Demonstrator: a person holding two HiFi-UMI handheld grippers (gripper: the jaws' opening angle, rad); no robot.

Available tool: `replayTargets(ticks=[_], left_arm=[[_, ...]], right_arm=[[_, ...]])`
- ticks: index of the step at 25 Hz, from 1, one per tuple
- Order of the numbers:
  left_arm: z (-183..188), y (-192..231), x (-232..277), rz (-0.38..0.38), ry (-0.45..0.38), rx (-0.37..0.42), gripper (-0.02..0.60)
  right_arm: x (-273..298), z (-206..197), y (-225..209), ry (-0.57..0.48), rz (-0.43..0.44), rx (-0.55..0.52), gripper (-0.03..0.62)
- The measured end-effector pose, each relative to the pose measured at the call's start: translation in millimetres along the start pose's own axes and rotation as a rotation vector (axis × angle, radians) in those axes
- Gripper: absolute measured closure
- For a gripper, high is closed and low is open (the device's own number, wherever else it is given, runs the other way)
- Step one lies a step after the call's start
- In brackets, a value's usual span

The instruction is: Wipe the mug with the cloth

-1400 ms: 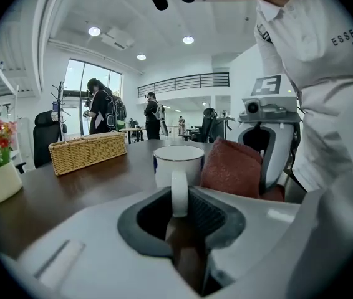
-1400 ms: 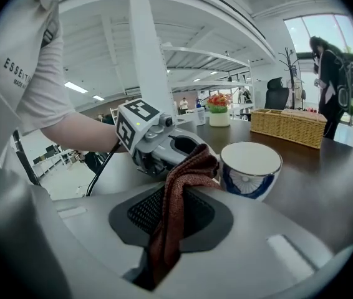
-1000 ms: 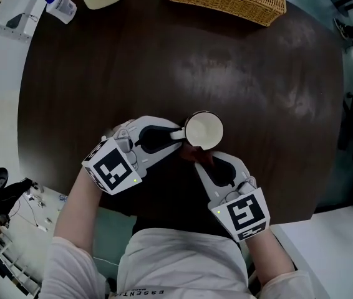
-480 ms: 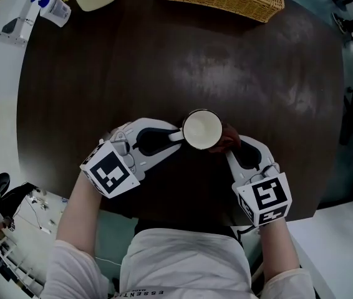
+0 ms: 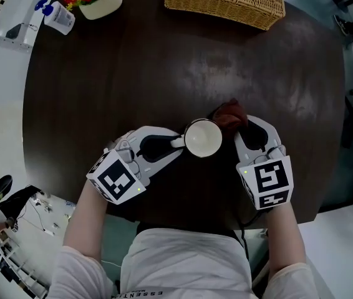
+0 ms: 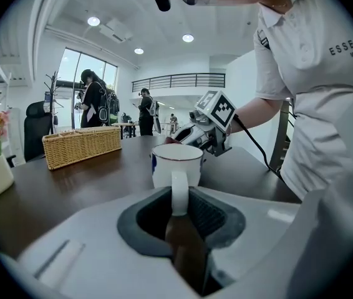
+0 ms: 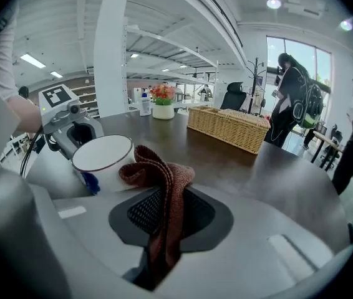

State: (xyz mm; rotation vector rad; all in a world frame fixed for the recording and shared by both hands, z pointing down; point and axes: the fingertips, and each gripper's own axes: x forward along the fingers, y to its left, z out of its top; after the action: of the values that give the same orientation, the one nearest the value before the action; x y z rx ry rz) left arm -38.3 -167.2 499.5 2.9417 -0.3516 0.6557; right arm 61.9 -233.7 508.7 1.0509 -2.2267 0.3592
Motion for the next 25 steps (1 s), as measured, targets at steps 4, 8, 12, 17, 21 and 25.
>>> replayTargets(ticks=[4, 8, 12, 17, 21, 25], left_arm=[[1, -2, 0, 0.005, 0.004, -0.018, 0.505], [1, -2, 0, 0.011, 0.002, -0.027, 0.505], [0, 1, 0, 0.021, 0.000, -0.028, 0.505], [-4, 1, 0, 0.024, 0.016, -0.038, 0.505], [-4, 3, -2, 0.039, 0.009, -0.024, 0.505], [-3, 5, -1, 0.047, 0.015, -0.007, 0.505]], right_arm=[[3, 1, -10, -0.005, -0.043, 0.035, 0.510], [5, 6, 16, -0.017, 0.059, -0.027, 0.510], [2, 0, 33, 0.002, 0.111, -0.089, 0.513], [-10, -13, 54, 0.017, 0.172, -0.150, 0.513], [-20, -20, 66, 0.022, 0.201, -0.131, 0.513], [-29, -26, 78, 0.020, 0.249, -0.089, 0.512]])
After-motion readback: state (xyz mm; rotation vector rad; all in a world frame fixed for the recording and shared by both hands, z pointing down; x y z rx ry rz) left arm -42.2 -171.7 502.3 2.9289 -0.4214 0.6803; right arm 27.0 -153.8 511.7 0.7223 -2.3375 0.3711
